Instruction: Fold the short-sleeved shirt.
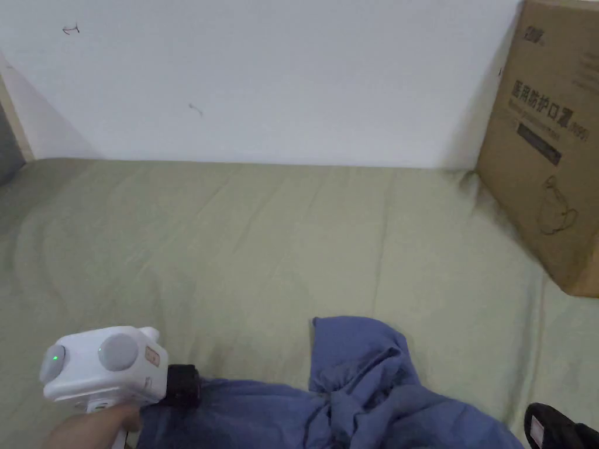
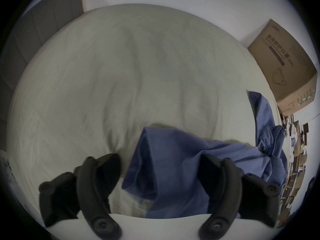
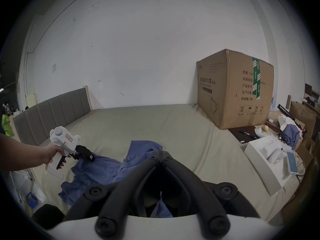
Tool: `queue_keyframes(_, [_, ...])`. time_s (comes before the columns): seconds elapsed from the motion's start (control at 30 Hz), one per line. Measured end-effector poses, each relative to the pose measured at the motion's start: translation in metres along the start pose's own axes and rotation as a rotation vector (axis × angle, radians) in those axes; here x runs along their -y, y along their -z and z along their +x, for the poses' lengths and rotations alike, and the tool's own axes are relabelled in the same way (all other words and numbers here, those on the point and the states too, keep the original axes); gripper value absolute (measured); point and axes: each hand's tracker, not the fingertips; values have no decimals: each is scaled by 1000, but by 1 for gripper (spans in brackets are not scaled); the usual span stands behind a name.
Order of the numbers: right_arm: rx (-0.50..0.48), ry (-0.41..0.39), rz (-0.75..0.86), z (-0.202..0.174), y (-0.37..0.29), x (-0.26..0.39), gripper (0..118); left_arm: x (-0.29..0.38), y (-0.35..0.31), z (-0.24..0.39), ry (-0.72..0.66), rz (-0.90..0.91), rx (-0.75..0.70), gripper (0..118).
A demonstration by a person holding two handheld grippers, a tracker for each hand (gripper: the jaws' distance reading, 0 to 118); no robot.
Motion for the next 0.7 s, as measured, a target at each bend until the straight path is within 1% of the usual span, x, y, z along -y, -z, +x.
queue_keyframes(0.03, [-2,3,-2,-2,2,2,0,1,-5,0,-1,14,-3,63])
queue_keyframes(0.07, [-4,5,-5,-3,4,4,0,3,-12,0,5,17,-3,43])
queue_keyframes(0.1, [-9,8,-9,-5,8,4,0,5,-19,-2,13,22,20,30])
queue_keyframes(0.13, [-21,11,-14,-6,13,2,0,6,-25,-6,1,24,93,22])
queue_keyframes(0.17, [-33,14,-16,-7,19,-1,0,8,-29,-10,-31,28,177,22])
queue_keyframes(0.2, [-47,13,-14,-7,26,-5,0,11,-35,-13,-69,42,215,4])
queue_keyframes(0.23, [-72,2,-9,-8,37,-13,0,13,-39,-16,-91,54,222,4])
queue_keyframes(0.27, [-98,-22,-6,-10,51,-22,0,16,-43,-18,-79,75,239,4])
queue_keyframes(0.3, [-118,-40,-15,-10,66,-31,0,18,-47,-18,-39,94,229,3])
queue_keyframes(0.33, [-157,-28,-44,-9,86,-42,0,21,-51,-17,-2,120,209,3])
queue_keyframes(0.37, [-203,2,-132,-7,113,-53,0,25,-52,-11,38,131,188,3])
queue_keyframes(0.43, [-224,105,-289,-1,167,-68,0,30,-55,-9,82,142,170,3])
queue_keyframes(0.47, [-227,142,-394,2,198,-72,0,34,-55,-9,70,139,175,3])
queue_keyframes(0.5, [-209,144,-448,3,222,-72,0,32,-52,-7,70,133,171,3])
queue_keyframes(0.53, [-214,115,-536,3,252,-70,0,34,-51,-7,68,125,171,3])
queue_keyframes(0.57, [-191,88,-654,3,281,-66,12,34,-49,-8,62,106,176,3])
queue_keyframes(0.6, [-153,57,-725,2,301,-61,42,35,-47,-8,65,95,183,3])
queue_keyframes(0.63, [-137,37,-809,2,322,-51,87,36,-47,-8,72,101,179,3])
queue_keyframes(0.67, [-125,35,-893,2,338,-39,118,38,-49,-6,92,116,168,3])
queue_keyframes(0.7, [-104,71,-923,3,341,-30,112,39,-51,-6,99,132,161,3])
